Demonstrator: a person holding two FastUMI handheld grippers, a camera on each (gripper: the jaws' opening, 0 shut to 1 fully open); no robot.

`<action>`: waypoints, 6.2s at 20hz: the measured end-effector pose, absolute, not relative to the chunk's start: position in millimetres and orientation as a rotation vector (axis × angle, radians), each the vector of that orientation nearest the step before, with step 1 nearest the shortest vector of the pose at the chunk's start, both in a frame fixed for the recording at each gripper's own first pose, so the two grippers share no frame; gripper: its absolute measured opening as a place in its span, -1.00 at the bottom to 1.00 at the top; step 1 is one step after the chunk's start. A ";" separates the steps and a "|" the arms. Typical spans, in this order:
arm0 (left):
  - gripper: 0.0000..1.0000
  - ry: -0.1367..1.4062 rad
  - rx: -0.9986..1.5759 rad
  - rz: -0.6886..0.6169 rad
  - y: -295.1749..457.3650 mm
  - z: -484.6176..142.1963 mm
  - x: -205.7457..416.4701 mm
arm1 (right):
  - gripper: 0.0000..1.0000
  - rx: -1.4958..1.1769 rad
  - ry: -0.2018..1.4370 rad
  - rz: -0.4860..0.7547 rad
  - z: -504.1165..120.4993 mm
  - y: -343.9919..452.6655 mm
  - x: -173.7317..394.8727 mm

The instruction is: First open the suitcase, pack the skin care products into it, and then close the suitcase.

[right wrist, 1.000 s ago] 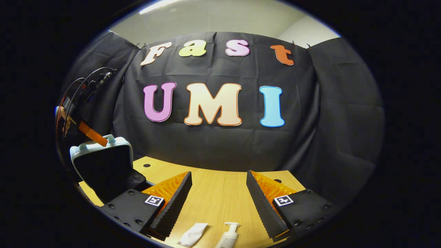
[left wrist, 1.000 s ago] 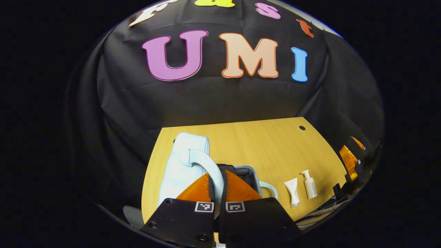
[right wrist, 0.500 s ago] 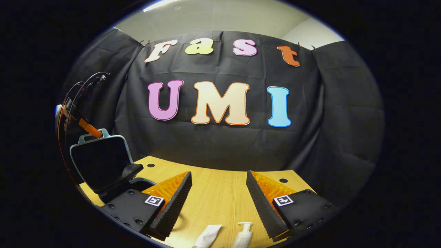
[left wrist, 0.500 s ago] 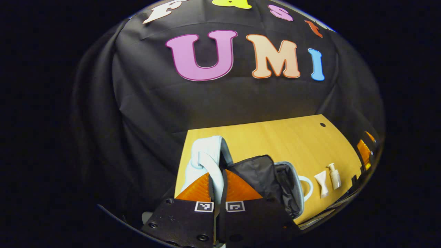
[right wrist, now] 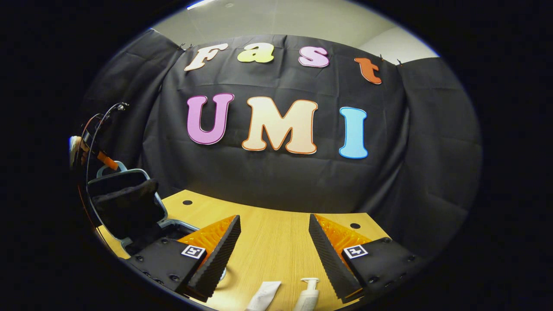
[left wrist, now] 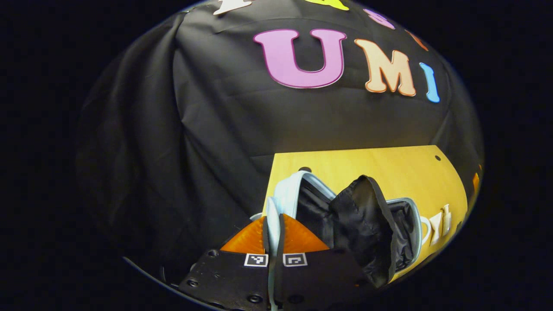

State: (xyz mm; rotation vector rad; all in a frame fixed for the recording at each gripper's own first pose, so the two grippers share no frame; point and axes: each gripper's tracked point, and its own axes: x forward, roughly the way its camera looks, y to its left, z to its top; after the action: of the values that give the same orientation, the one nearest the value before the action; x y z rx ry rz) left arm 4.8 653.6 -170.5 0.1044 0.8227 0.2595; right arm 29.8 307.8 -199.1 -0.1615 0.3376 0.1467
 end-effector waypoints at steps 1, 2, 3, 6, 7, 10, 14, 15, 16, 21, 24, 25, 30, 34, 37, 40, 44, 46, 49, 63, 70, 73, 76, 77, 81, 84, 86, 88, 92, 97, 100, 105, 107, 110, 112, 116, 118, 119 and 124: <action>-1.00 0.843 0.097 0.279 663.3 -178.0 1.0 | 1.00 -0.172 0.338 0.147 -199.7 309.2 30.2; -1.00 0.856 0.084 0.290 670.9 -186.3 -0.8 | 1.00 -0.179 0.337 0.147 -199.7 310.8 31.2; -1.00 0.860 0.071 0.294 675.3 -195.2 -3.4 | 1.00 -0.181 0.339 0.146 -201.9 311.7 32.0; -1.00 0.909 0.010 0.338 698.5 -228.4 -12.5 | 0.99 -0.176 0.366 0.149 -207.7 316.4 33.4; -1.00 0.933 -0.010 0.356 701.3 -244.7 -19.6 | 1.00 -0.179 0.368 0.146 -207.7 316.3 34.3; -1.00 0.990 -0.053 0.378 710.1 -291.3 -29.4 | 0.99 -0.199 0.371 0.132 -206.8 311.9 35.6; -1.00 1.039 -0.087 0.396 729.0 -334.5 -37.7 | 1.00 -0.219 0.385 0.119 -210.2 307.7 32.8; -1.00 1.050 -0.102 0.399 726.9 -339.7 -41.7 | 0.99 -0.225 0.389 0.117 -211.4 306.9 31.9; -1.00 1.053 -0.112 0.400 728.3 -346.3 -42.5 | 0.99 -0.233 0.394 0.115 -212.3 306.0 30.6; -1.00 1.044 -0.108 0.430 737.2 -374.9 -45.0 | 0.99 -0.261 0.405 0.107 -212.6 300.9 23.8; -0.53 1.018 -0.059 0.518 751.3 -376.8 -51.4 | 1.00 -0.263 0.403 0.104 -211.5 297.8 23.7; -0.15 0.983 -0.031 0.573 763.4 -372.5 -54.4 | 1.00 -0.258 0.401 0.104 -211.1 296.1 22.9; 0.93 0.710 -0.020 0.699 763.2 -302.3 -42.4 | 0.99 -0.224 0.388 0.109 -206.1 284.1 27.2; 0.91 0.496 0.052 0.663 701.8 -207.3 -19.6 | 0.99 -0.176 0.351 0.123 -194.3 270.1 32.8; 0.91 0.395 0.107 0.608 643.4 -145.5 -11.9 | 0.99 -0.132 0.334 0.147 -187.9 258.2 34.7; 1.00 0.302 0.120 0.531 568.0 -87.0 -0.4 | 0.99 -0.112 0.312 0.179 -177.2 243.0 35.0; 1.00 0.245 0.127 0.409 470.4 -62.2 9.0 | 0.99 -0.095 0.289 0.203 -168.3 214.4 35.3; 1.00 0.228 0.144 0.357 428.0 -58.0 13.9 | 1.00 -0.077 0.284 0.202 -164.3 200.7 35.3; 1.00 0.229 0.125 0.275 368.3 -62.0 24.4 | 1.00 -0.053 0.282 0.203 -163.0 184.9 31.0; 1.00 0.291 0.008 0.017 195.1 -104.9 12.6 | 0.99 0.000 0.304 0.208 -167.4 159.9 -3.4; 0.89 0.480 -0.062 -0.090 149.9 -180.2 0.4 | 0.99 -0.016 0.335 0.168 -176.3 137.3 -2.7; 0.93 0.576 -0.072 -0.134 126.4 -221.6 -4.7 | 0.99 -0.031 0.360 0.141 -183.3 124.5 -6.2; 0.94 0.660 -0.087 -0.170 109.8 -256.4 -11.2 | 1.00 -0.049 0.377 0.114 -186.5 111.0 -10.5; 0.94 0.689 -0.093 -0.175 105.0 -268.8 -13.8 | 0.99 -0.056 0.382 0.106 -187.5 107.1 -11.9; 0.94 0.809 -0.095 -0.196 93.3 -317.4 -26.0 | 1.00 -0.080 0.406 0.073 -192.6 89.8 -19.8; 0.94 0.873 -0.073 -0.219 81.4 -344.2 -37.8 | 1.00 -0.090 0.423 0.046 -197.2 77.3 -24.6; 0.94 0.904 -0.060 -0.230 76.9 -358.1 -42.8 | 1.00 -0.096 0.430 0.032 -199.7 70.9 -27.4; 0.94 0.938 -0.055 -0.230 75.1 -373.2 -45.8 | 1.00 -0.103 0.439 0.027 -202.1 67.9 -29.3; 0.94 1.018 -0.087 -0.232 70.1 -402.2 -53.7 | 0.99 -0.114 0.445 0.031 -203.4 66.4 -32.8; 0.06 0.995 -0.052 -0.195 80.8 -410.2 -50.3 | 1.00 -0.119 0.450 0.028 -204.9 65.5 -32.1; -0.11 0.997 -0.046 -0.198 81.9 -411.7 -50.6 | 0.99 -0.118 0.450 0.039 -205.5 71.6 -30.9; -0.80 0.996 -0.089 -0.177 83.3 -412.9 -47.6 | 0.99 -0.121 0.448 0.066 -207.0 83.2 -28.5; -0.91 1.012 -0.103 -0.196 82.3 -411.7 -47.9 | 1.00 -0.112 0.455 0.074 -210.9 87.3 -25.6; -0.94 1.048 -0.146 -0.194 80.5 -407.5 -53.7 | 1.00 -0.104 0.487 0.082 -221.8 95.1 -21.9; -0.94 1.026 -0.155 -0.210 79.9 -395.3 -54.9 | 1.00 -0.104 0.515 0.098 -232.4 103.6 -20.8; -0.94 0.947 -0.190 -0.257 77.0 -350.8 -51.4 | 1.00 -0.089 0.583 0.126 -259.3 119.9 -16.6; -0.94 0.918 -0.204 -0.249 84.5 -331.3 -49.2 | 1.00 -0.063 0.627 0.133 -276.8 128.3 -16.1; -0.94 0.904 -0.207 -0.244 88.9 -323.2 -48.4 | 1.00 -0.049 0.654 0.138 -285.9 132.5 -15.9; -0.94 0.856 -0.218 -0.211 114.7 -294.9 -54.0 | 0.99 -0.012 0.755 0.161 -331.6 153.6 -17.1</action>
State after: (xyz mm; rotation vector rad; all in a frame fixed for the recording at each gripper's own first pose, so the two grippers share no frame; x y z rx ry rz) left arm -54.0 114.7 -294.9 -0.2182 0.8562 -0.2112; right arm -17.1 153.6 -331.6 -0.0123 0.7552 0.1608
